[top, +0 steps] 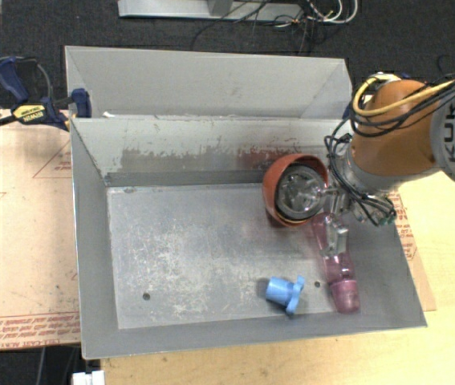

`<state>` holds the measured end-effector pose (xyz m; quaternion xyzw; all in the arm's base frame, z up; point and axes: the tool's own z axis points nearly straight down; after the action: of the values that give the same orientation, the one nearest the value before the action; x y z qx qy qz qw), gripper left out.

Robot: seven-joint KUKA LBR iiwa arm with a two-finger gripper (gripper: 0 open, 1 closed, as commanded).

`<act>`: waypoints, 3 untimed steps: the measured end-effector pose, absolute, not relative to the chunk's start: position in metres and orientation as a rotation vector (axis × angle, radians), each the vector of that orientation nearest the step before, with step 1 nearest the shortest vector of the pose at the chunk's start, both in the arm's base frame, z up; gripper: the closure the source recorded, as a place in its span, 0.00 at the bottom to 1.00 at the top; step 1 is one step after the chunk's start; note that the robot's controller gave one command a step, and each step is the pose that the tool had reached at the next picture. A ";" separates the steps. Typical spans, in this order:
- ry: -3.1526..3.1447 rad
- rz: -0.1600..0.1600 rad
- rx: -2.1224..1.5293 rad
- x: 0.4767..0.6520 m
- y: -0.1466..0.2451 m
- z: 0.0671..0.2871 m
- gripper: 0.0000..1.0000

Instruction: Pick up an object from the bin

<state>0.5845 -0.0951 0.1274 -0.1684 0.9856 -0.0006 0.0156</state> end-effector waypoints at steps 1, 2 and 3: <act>3.134 0.007 -0.014 0.616 -0.123 0.111 0.00; 3.053 0.001 -0.584 0.594 -0.115 0.118 0.00; 3.070 0.002 -0.520 0.602 -0.115 0.104 0.00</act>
Offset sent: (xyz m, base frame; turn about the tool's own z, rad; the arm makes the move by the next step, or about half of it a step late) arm 0.0067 -0.0208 -0.0089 -0.0428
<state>0.6024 -0.1152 0.1045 -0.1671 0.9858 0.0008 0.0139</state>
